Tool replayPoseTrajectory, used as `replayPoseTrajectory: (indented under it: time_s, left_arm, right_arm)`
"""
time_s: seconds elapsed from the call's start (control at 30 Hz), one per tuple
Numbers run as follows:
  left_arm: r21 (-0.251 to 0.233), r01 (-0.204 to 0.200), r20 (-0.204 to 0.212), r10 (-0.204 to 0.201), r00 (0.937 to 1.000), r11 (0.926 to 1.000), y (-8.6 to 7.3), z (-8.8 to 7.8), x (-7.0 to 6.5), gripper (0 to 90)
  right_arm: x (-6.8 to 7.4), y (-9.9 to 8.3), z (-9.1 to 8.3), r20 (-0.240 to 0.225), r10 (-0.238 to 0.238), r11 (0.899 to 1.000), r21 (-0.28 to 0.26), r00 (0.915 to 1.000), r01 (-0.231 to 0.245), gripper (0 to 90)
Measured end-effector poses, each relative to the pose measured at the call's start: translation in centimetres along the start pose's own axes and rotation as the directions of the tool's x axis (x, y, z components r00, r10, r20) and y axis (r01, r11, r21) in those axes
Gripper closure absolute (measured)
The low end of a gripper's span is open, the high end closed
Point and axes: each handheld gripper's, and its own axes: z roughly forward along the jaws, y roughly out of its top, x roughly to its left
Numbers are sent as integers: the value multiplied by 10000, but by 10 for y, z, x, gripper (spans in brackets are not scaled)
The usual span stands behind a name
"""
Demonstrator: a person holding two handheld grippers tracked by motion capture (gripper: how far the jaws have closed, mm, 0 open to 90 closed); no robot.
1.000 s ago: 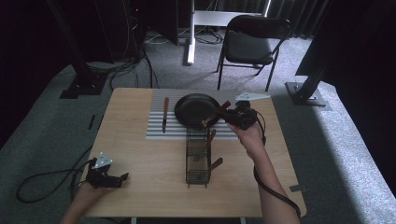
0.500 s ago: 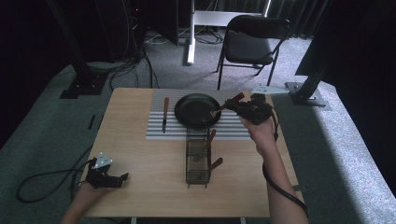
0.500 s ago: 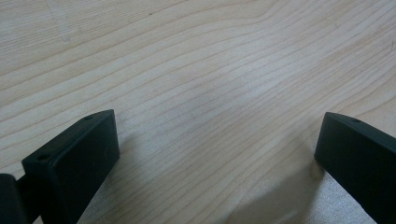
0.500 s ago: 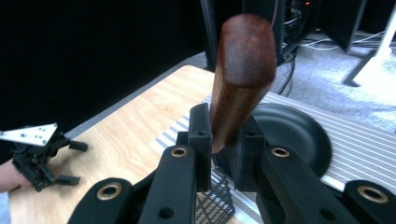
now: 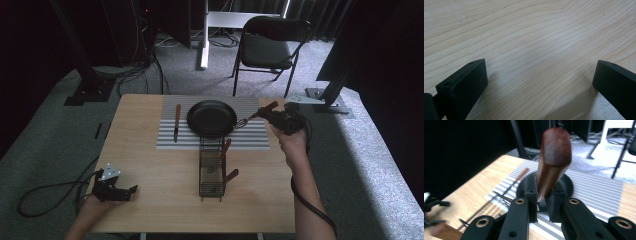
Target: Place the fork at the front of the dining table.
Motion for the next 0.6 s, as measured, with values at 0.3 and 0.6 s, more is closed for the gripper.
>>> replayPoseTrajectory:
  time_s: [0.3, 0.6]
  left_arm:
    - [-6, 15, 3, -15, 10000, 10000, 0, 0, 0, 0]
    - [-5, 15, 2, -15, 10000, 10000, 0, 0, 0, 0]
  right_arm:
    - [-24, -24, 5, 1252, 159, 9976, 649, 9920, -242, 807]
    - [-41, -48, 25, 2147, 404, 9903, 1211, 9759, -676, 807]
